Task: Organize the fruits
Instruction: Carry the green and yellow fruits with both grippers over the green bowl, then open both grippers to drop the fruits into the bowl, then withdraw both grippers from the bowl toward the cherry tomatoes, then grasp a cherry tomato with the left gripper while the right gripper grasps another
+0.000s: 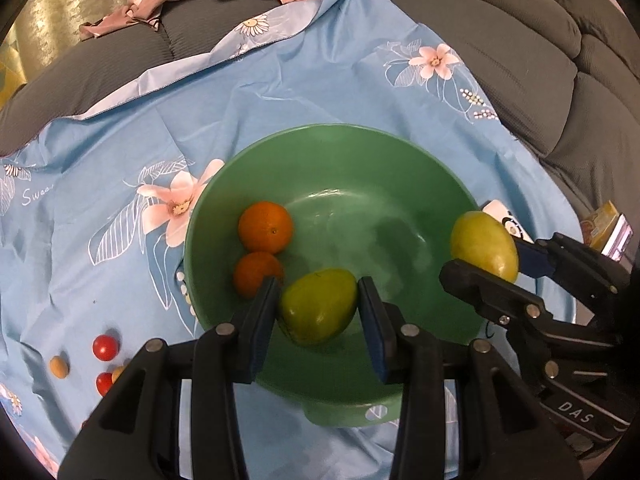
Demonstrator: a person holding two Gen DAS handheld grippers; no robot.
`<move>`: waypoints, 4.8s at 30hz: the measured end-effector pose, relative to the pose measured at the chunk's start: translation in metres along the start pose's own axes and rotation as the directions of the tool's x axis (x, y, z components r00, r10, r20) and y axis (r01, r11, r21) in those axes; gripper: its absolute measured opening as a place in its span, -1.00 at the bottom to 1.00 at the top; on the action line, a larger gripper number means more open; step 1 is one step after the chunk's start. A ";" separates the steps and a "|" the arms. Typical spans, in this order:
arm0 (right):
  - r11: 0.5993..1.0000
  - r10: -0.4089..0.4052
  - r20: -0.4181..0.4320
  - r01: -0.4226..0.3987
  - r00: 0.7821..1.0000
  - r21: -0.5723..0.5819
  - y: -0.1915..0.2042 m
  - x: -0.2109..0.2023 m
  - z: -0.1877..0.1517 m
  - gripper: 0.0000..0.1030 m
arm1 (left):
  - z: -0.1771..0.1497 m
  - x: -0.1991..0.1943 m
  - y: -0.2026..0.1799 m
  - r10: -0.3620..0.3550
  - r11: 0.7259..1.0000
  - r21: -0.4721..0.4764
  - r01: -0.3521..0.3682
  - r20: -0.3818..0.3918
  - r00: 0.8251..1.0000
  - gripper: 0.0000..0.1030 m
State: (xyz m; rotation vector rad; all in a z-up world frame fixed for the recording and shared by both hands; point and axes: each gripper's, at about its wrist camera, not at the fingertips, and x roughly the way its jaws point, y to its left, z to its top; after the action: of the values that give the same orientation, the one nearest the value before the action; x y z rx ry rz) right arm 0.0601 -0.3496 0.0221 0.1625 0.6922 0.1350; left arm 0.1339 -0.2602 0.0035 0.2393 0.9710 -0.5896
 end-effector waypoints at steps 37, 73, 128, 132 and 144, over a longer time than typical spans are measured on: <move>0.998 -0.053 -0.053 0.050 0.997 -0.041 0.006 0.013 0.000 -0.27 | 0.005 0.016 -0.003 0.082 0.995 0.065 -0.079 -0.042 0.996 -0.23; 0.993 0.093 -0.108 -0.101 0.990 -0.068 0.088 -0.026 -0.037 -0.20 | -0.166 -0.118 0.101 0.254 0.910 -0.337 -0.242 -0.009 0.967 0.64; 0.935 0.194 -0.364 -0.284 0.911 -0.211 0.200 0.088 -0.056 -0.20 | -0.176 -0.073 0.182 0.177 0.921 -0.353 -0.163 0.008 0.984 0.34; 0.933 0.174 -0.375 -0.275 0.911 -0.234 0.205 0.100 -0.056 -0.20 | -0.167 -0.057 0.192 0.175 0.922 -0.349 -0.170 -0.018 0.984 0.29; 0.923 0.153 -0.397 -0.274 0.905 -0.269 0.215 0.115 -0.057 -0.20 | -0.164 -0.039 0.201 0.208 0.919 -0.328 -0.219 -0.067 0.976 -0.32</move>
State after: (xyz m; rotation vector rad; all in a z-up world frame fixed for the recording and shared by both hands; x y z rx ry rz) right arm 0.0963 -0.1124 -0.0510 -0.1041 1.0181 0.5004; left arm 0.1168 -0.0085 -0.0686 0.0497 1.0422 -0.2151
